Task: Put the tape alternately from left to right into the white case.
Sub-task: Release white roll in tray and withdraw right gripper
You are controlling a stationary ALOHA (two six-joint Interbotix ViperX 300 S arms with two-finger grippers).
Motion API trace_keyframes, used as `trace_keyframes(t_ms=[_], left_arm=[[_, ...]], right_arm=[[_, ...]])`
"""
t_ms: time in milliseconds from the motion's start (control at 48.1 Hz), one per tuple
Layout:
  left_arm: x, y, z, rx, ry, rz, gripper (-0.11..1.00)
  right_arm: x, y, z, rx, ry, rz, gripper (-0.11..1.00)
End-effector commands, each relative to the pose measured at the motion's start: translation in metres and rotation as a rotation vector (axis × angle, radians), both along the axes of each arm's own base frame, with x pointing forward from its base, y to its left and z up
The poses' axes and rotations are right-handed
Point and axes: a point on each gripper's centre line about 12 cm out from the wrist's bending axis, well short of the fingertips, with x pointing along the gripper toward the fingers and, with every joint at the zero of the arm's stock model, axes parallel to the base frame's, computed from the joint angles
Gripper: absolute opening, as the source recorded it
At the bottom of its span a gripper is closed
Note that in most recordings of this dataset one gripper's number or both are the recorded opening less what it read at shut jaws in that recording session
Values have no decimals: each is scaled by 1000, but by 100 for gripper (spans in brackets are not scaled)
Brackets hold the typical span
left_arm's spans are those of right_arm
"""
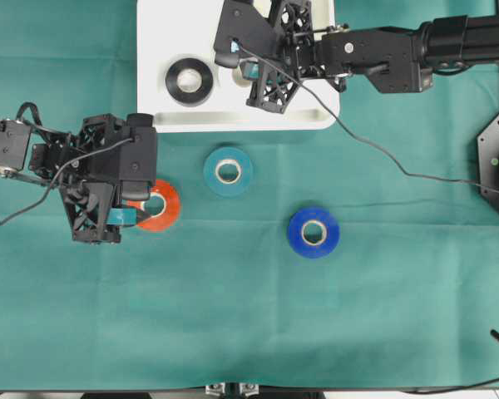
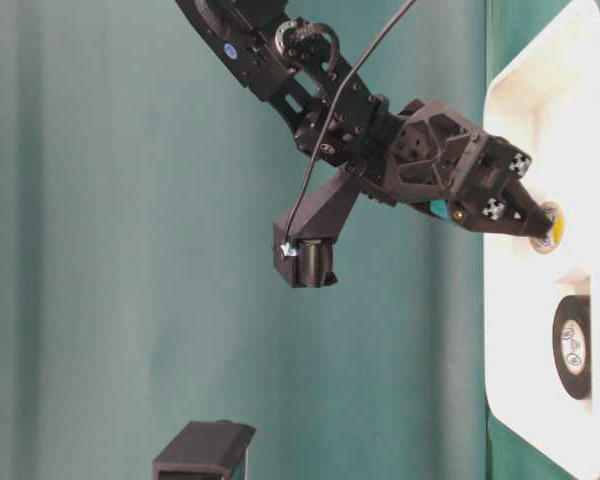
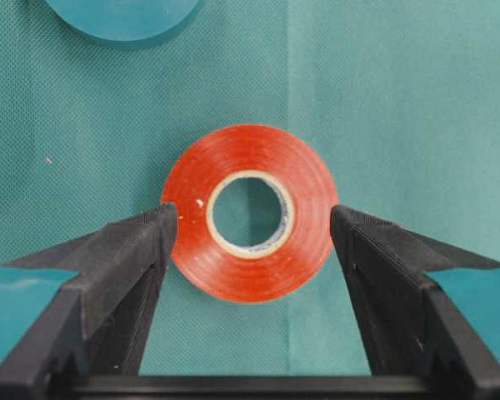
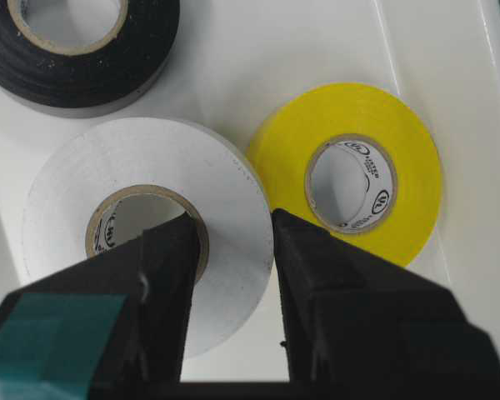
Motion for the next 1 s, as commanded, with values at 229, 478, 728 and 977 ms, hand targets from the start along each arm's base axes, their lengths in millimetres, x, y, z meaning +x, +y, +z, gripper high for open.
trace_keyframes(t_ms=[229, 478, 728, 977], left_arm=[[3, -1, 8, -4, -27, -3, 95], [2, -1, 7, -3, -26, -4, 95], [3, -1, 8, -3, -29, -4, 95], [4, -2, 9, -4, -32, -4, 95]], right_arm=[[4, -2, 12, -5, -47, 7, 32], [1, -3, 11, -9, -24, -5, 36], [1, -3, 11, -10, -21, -7, 74], [-1, 0, 21, -16, -34, -5, 72]])
